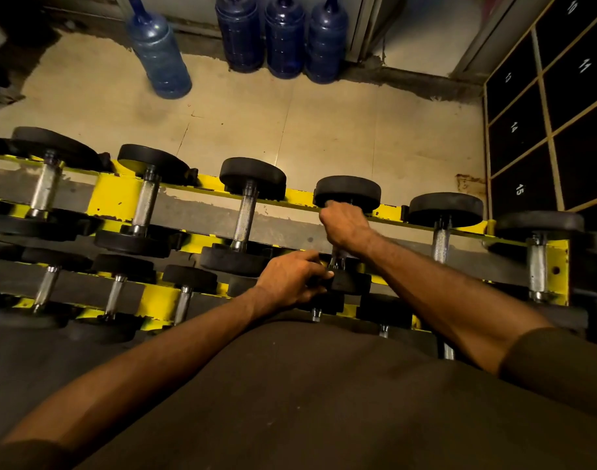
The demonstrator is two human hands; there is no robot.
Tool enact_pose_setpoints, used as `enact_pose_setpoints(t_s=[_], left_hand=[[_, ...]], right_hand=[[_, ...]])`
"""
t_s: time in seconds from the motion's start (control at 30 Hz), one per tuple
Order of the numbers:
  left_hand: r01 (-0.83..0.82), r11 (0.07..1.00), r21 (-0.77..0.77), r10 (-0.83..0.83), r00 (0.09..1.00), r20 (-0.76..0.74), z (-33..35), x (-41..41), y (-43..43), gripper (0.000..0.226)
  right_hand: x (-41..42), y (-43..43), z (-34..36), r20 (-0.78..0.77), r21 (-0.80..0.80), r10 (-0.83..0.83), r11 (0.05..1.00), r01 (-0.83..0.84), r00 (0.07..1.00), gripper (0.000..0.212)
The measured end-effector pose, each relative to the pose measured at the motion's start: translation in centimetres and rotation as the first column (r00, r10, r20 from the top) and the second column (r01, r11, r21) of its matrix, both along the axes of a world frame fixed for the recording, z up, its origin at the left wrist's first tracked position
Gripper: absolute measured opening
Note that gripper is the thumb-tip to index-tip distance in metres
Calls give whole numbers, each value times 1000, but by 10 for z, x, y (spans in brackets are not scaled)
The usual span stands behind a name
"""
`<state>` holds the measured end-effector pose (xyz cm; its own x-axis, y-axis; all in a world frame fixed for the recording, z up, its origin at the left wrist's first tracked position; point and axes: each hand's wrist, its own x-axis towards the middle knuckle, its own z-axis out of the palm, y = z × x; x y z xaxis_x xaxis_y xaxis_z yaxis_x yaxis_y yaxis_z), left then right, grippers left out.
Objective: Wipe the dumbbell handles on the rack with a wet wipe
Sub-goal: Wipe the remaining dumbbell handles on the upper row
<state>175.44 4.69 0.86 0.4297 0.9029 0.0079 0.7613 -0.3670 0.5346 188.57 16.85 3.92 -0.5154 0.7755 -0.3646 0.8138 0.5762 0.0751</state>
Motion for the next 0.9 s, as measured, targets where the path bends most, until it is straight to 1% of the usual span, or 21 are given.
enact_pose_setpoints(t_s=[0.03, 0.07, 0.13, 0.17, 0.2, 0.23, 0.27, 0.33, 0.37, 0.4, 0.43, 0.5, 0.57, 0.7, 0.83, 0.9], left_hand=[[0, 1000, 2, 0, 1000, -1, 0, 0, 0, 28], [2, 1000, 2, -2, 1000, -5, -1, -1, 1, 29], [19, 1000, 7, -19, 1000, -11, -3, -2, 1, 31], [24, 1000, 10, -24, 1000, -13, -4, -2, 2, 31], [23, 1000, 9, -23, 1000, -12, -4, -2, 2, 31], [21, 1000, 2, -21, 1000, -9, -4, -2, 3, 31], [20, 1000, -5, -21, 1000, -9, -4, -1, 3, 31], [17, 1000, -7, -17, 1000, -9, -6, -1, 2, 32], [16, 1000, -8, -16, 1000, -7, -6, -1, 2, 33], [15, 1000, -14, -15, 1000, -2, -7, -1, 2, 33], [12, 1000, -20, -12, 1000, 5, -7, -2, 2, 32], [5, 1000, -27, -5, 1000, 11, -7, -3, 3, 32], [7, 1000, -29, -7, 1000, 5, -7, -3, 5, 33], [4, 999, -35, -4, 1000, 0, -7, -3, 5, 32], [11, 999, -36, -12, 1000, -10, -8, -3, 5, 31], [18, 999, -36, -18, 1000, -12, -9, -3, 6, 31]], right_hand=[[-1, 1, 0, -4, 14, -19, 1000, 19, 1000, 25], [-1, 1, -2, -3, -27, -9, 1000, 9, 1000, 24], [2, -1, -8, -11, -215, 49, 975, -50, 999, 16], [7, -1, -10, -32, -315, 41, 948, -49, 999, 12], [15, -1, -13, -80, -372, -2, 928, -28, 997, 10], [25, 1, -14, -169, -379, -80, 925, 10, 982, 11], [35, 2, -17, -289, -338, -173, 939, 69, 942, 12], [51, -2, -22, -519, -207, -328, 944, 256, 789, 7], [55, -9, -27, -591, -183, -383, 921, 344, 710, 3], [57, -17, -35, -631, -199, -429, 895, 400, 646, 5], [58, -27, -41, -648, -249, -471, 873, 419, 598, 10], [60, -44, -49, -649, -361, -545, 835, 416, 531, 12], [62, -47, -53, -673, -411, -598, 792, 451, 436, 11], [44, -17, -44, -747, -404, -630, 683, 608, 212, 4], [24, 0, -43, -759, -395, -645, 561, 727, 86, 14], [19, -5, -45, -770, -412, -638, 482, 773, -12, 13]])
